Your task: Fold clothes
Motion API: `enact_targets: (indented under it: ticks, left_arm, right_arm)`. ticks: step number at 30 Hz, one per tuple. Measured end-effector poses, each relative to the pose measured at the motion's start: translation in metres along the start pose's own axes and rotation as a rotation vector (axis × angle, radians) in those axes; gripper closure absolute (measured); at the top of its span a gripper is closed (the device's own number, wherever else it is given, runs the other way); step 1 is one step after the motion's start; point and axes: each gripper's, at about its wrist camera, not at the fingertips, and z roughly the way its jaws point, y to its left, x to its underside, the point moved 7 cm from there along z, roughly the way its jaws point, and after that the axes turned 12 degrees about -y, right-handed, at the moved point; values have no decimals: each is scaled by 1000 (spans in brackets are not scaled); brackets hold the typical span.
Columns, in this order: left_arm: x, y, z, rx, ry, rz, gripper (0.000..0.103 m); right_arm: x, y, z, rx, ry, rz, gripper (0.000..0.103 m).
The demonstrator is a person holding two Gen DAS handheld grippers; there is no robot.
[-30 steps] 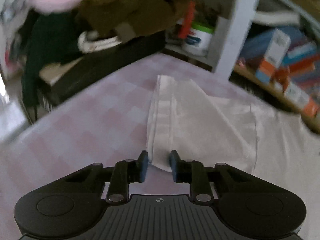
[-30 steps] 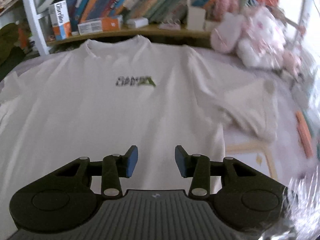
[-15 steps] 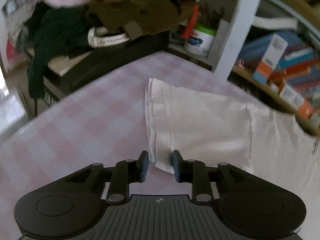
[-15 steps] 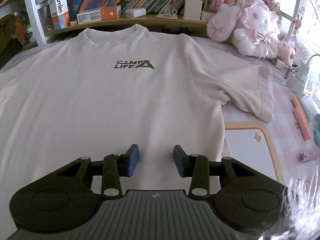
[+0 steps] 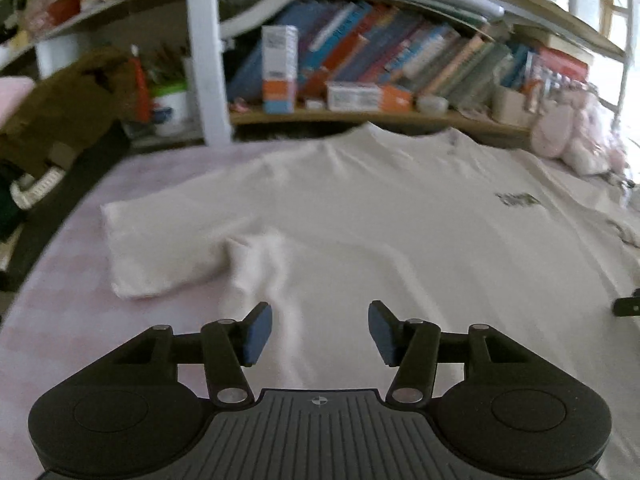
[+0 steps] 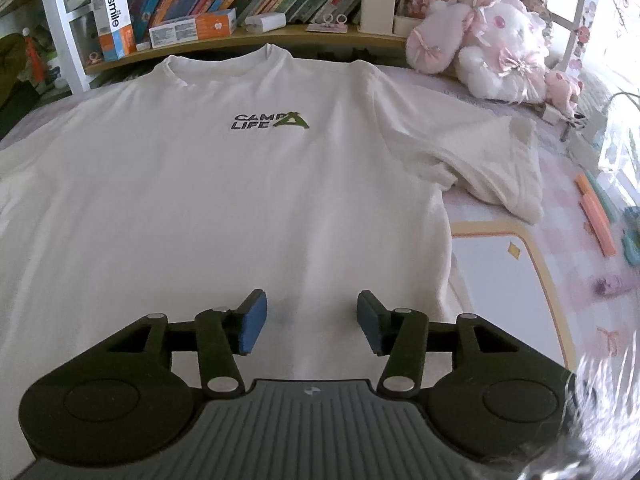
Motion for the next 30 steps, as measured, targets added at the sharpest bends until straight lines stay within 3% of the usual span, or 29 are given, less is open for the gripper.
enact_targets:
  ticks: [7,12,15,21,30]
  left_arm:
    - [17,-22,-10,59,31,82,39]
    - [28,-30,-21,86,53,114,31]
    - [30,-37,-26,97,50,158,23]
    - [35,-50,-31,142,46,214,19]
    - [42,-76,-28,220,57,266,17]
  right_arm:
    - [22,8,-26,29,4,33,50]
    - [35,10,-50,103,-23,104,49]
    - [38,9,-62,156,-44,117,42]
    - [43,6,-80,217,-62,114,34]
    - [64,0,-97,267,-42,130,33]
